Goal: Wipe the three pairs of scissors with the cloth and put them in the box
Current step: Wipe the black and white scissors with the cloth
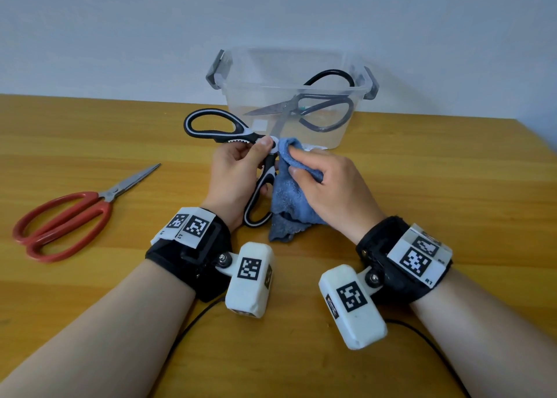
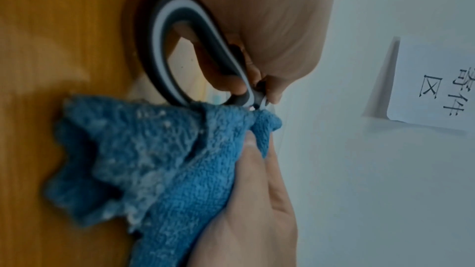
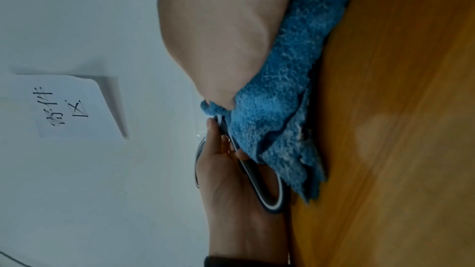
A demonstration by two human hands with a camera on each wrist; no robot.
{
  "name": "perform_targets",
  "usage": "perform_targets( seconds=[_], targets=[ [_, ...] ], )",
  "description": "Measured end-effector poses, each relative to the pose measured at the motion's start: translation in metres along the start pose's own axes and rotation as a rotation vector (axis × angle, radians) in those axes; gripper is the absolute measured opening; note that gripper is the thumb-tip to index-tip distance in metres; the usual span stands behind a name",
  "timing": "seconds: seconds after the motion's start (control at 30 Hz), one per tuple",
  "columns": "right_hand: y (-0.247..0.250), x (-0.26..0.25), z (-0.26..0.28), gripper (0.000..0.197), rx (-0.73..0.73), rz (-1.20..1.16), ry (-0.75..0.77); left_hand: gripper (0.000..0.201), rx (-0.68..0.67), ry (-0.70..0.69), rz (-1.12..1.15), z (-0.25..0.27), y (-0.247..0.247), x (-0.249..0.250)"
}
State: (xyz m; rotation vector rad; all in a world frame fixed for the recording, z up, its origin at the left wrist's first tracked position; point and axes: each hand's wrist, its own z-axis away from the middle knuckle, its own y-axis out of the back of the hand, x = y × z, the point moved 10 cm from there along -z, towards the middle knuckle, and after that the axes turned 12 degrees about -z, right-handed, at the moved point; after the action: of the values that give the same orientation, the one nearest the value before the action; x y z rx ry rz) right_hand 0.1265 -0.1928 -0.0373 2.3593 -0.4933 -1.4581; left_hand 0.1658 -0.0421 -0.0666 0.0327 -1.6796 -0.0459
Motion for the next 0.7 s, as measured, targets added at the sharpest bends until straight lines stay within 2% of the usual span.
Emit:
perform_targets(
  seconds=[0.13,0.23,0.33,0.47,0.7],
  targets=[
    [0.010,0.007,0.001,0.035,0.107,0.045,-0.035,0.026,-0.009,-0.002,-0.010,-0.001,-0.001,-0.001],
    [0.023,0.013,0.004,0.037,0.205,-0.083,-0.079,0.023,0.010,-0.005,-0.026,0.000,-0.001,-0.001],
    [0.014,0.007,0.005,0.037,0.133,-0.210,-0.074,0.025,0.011,-0.015,-0.058,-0.001,-0.001,-0.002],
    [-0.005,0.006,0.004,0.039,-0.015,-0.208,-0.129,0.031,0.004,-0.030,-0.075,-0.004,-0.001,-0.004],
    [0.007,0.015,0.006,0.037,0.132,-0.133,-0.171,0.025,-0.035,-0.009,-0.008,0.000,-0.005,-0.001]
  ],
)
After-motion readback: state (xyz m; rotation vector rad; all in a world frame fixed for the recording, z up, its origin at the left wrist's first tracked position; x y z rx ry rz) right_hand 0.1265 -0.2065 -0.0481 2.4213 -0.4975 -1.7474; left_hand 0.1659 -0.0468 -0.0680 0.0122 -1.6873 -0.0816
